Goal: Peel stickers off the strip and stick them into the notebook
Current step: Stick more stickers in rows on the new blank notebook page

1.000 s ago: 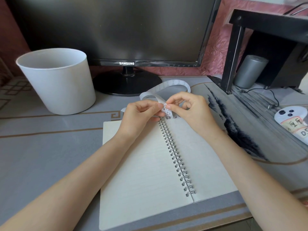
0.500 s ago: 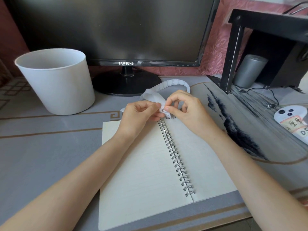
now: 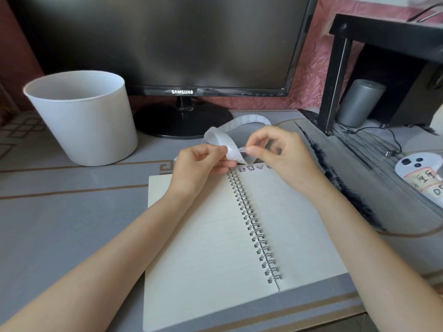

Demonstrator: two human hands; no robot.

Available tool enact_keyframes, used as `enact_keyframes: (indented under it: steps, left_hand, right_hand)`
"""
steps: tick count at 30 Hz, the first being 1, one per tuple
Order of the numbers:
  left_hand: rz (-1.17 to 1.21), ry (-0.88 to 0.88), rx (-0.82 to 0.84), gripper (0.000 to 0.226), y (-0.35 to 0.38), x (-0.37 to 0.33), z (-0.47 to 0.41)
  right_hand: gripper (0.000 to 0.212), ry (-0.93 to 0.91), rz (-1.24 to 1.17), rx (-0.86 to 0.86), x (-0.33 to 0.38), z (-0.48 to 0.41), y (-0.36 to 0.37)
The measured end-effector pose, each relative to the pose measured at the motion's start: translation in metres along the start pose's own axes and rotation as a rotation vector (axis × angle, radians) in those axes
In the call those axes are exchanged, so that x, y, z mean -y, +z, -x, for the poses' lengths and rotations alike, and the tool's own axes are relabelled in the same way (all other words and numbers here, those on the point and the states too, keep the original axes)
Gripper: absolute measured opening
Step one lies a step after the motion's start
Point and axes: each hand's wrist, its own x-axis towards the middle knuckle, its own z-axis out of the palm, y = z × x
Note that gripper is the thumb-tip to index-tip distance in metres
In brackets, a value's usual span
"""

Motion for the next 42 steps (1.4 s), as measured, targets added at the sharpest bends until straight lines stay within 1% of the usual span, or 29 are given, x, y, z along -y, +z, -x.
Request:
enact_keyframes:
  steps: [4, 6, 8, 12, 18, 22, 24, 27, 35, 38, 42]
  left_hand:
    - [0.002, -0.006, 0.007, 0.016, 0.002, -0.001, 0.002]
    - [-0.003, -0.007, 0.008, 0.016, 0.002, -0.002, 0.002]
    - [-0.004, -0.005, 0.011, 0.016, 0.001, -0.002, 0.002]
    - [-0.009, -0.004, 0.013, 0.016, 0.002, -0.002, 0.002]
    - [-0.021, -0.004, 0.015, 0.016, 0.002, -0.001, 0.002]
    - [-0.029, 0.001, 0.017, 0.015, 0.001, -0.001, 0.002]
    - [-0.032, 0.0, 0.019, 0.015, 0.001, 0.0, 0.001]
    - [-0.036, -0.002, 0.017, 0.015, 0.001, 0.0, 0.002]
    - [-0.036, -0.001, 0.012, 0.015, 0.001, 0.0, 0.001]
    - [-0.027, -0.004, 0.006, 0.015, 0.001, 0.0, 0.001]
    - [-0.018, -0.003, 0.002, 0.015, 0.001, 0.001, 0.001]
  right_hand:
    - [0.012, 0.308, -0.009, -0.131, -0.019, -0.006, -0.035]
    - [0.0, 0.471, -0.001, -0.162, -0.032, -0.002, -0.054]
    - [0.011, 0.56, -0.012, -0.168, -0.044, 0.002, -0.066]
    - [0.011, 0.64, -0.024, -0.162, -0.057, 0.004, -0.069]
    - [0.005, 0.7, 0.01, -0.194, -0.063, 0.003, -0.071]
    - [0.009, 0.721, 0.025, -0.136, -0.061, 0.004, -0.07]
    - [0.014, 0.72, 0.024, -0.122, -0.06, 0.004, -0.068]
    - [0.016, 0.72, 0.028, -0.108, -0.058, 0.004, -0.068]
    - [0.005, 0.678, 0.055, -0.092, -0.053, 0.004, -0.063]
    - [0.005, 0.668, 0.035, -0.089, -0.051, 0.003, -0.063]
    - [0.006, 0.666, 0.065, -0.135, -0.046, 0.001, -0.067]
